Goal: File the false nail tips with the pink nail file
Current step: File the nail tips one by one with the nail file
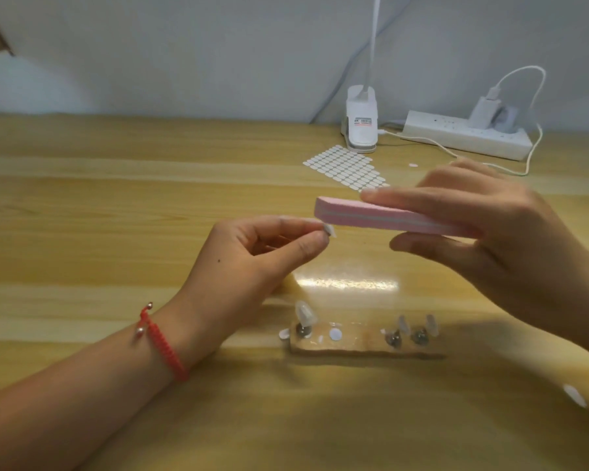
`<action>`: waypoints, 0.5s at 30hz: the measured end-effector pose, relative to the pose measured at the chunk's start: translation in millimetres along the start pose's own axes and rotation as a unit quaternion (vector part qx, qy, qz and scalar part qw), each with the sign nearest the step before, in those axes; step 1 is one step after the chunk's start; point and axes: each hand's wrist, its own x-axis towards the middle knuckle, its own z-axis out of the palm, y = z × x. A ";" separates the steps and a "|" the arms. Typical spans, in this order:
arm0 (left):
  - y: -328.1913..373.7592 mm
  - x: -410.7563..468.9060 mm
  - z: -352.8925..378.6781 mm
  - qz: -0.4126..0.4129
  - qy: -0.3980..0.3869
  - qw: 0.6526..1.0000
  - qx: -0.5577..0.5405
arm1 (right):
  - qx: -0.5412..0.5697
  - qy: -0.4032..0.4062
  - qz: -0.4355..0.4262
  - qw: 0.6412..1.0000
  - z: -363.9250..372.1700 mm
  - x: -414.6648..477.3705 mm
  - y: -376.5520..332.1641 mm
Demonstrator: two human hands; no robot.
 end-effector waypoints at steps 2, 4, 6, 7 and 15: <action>-0.8 -0.1 -0.1 0.002 -0.013 1.000 0.006 | -0.043 -0.011 0.003 0.999 -1.2 -0.6 -2.2; -0.5 -0.4 0.7 0.008 -0.031 0.999 0.013 | -0.067 -0.020 0.012 0.997 -1.1 -1.9 -4.5; 1.3 -1.3 2.4 0.016 -0.044 0.999 0.017 | -0.082 -0.028 0.020 0.996 0.3 -3.3 -5.8; 2.0 -1.8 2.9 0.021 -0.046 0.999 0.019 | -0.090 -0.033 0.022 0.995 0.8 -3.6 -5.8; 3.3 -2.6 6.0 0.047 -0.027 0.995 0.083 | -0.071 -0.049 0.008 0.996 7.0 -2.5 -10.8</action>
